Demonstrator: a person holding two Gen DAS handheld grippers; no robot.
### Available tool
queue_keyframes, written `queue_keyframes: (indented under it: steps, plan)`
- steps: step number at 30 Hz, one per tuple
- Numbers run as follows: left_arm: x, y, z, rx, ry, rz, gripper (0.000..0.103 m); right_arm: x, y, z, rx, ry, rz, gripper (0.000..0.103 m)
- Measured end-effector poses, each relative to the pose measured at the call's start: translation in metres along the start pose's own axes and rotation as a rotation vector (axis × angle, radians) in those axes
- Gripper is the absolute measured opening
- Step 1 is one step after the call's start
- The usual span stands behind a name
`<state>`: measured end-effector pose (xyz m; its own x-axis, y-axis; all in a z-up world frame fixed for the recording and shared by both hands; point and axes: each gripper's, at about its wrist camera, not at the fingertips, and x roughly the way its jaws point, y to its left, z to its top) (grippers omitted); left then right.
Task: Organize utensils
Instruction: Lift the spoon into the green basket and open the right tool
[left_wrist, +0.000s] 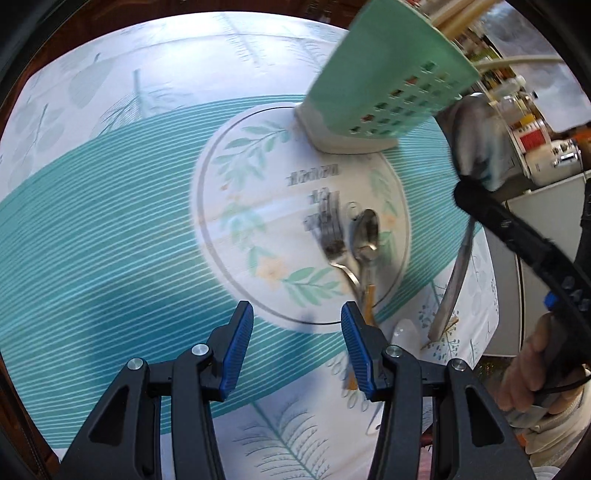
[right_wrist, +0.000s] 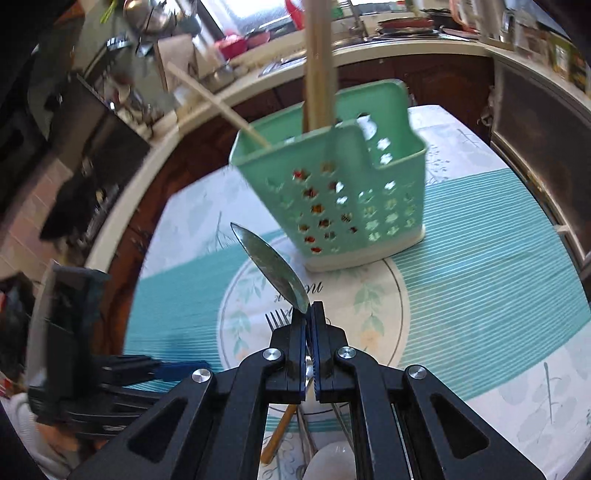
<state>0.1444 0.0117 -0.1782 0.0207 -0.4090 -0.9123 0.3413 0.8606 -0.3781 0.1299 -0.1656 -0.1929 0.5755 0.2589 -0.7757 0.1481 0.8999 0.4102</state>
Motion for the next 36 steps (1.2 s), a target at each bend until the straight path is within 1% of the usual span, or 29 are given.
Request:
queue_keyframes:
  steps: [2,3,5,9,11,14,19,23,28,32,34,36]
  plan:
    - [0.000,-0.011,0.004,0.021,0.001,0.007,0.048,-0.018,-0.008,0.003,0.027,-0.023,0.021,0.002]
    - [-0.003,-0.018,0.000,0.028,-0.001,0.010,0.048,-0.030,-0.014,0.005,0.046,-0.033,0.039,0.002]
    - [-0.007,-0.026,0.002,0.040,-0.008,0.017,0.048,-0.048,-0.026,0.010,0.091,-0.053,0.074,0.002]
    - [-0.011,-0.045,0.005,0.036,-0.030,0.040,0.048,-0.103,-0.063,0.028,0.179,-0.127,0.150,0.002]
    - [-0.013,-0.052,0.006,0.018,-0.046,0.053,0.048,-0.125,-0.080,0.042,0.204,-0.169,0.181,0.002]
    - [-0.012,-0.062,0.009,-0.017,-0.071,0.082,0.048,-0.148,-0.097,0.071,0.215,-0.219,0.218,0.002]
    - [-0.011,-0.067,0.009,-0.104,-0.100,0.115,0.048,-0.172,-0.120,0.129,0.182,-0.299,0.279,0.002]
    - [-0.012,-0.069,0.006,-0.179,-0.128,0.142,0.048,-0.171,-0.126,0.182,0.136,-0.331,0.349,0.002]
    - [-0.010,-0.065,0.003,-0.251,-0.156,0.174,0.048,-0.153,-0.117,0.228,0.058,-0.366,0.414,0.002]
    - [-0.011,-0.058,0.000,-0.306,-0.182,0.193,0.048,-0.115,-0.109,0.242,-0.008,-0.387,0.415,0.002]
    - [-0.009,-0.053,-0.001,-0.318,-0.187,0.189,0.048,-0.099,-0.109,0.238,-0.030,-0.399,0.418,0.002]
    - [-0.006,-0.050,-0.003,-0.318,-0.185,0.174,0.048,-0.080,-0.105,0.225,-0.059,-0.397,0.407,0.002]
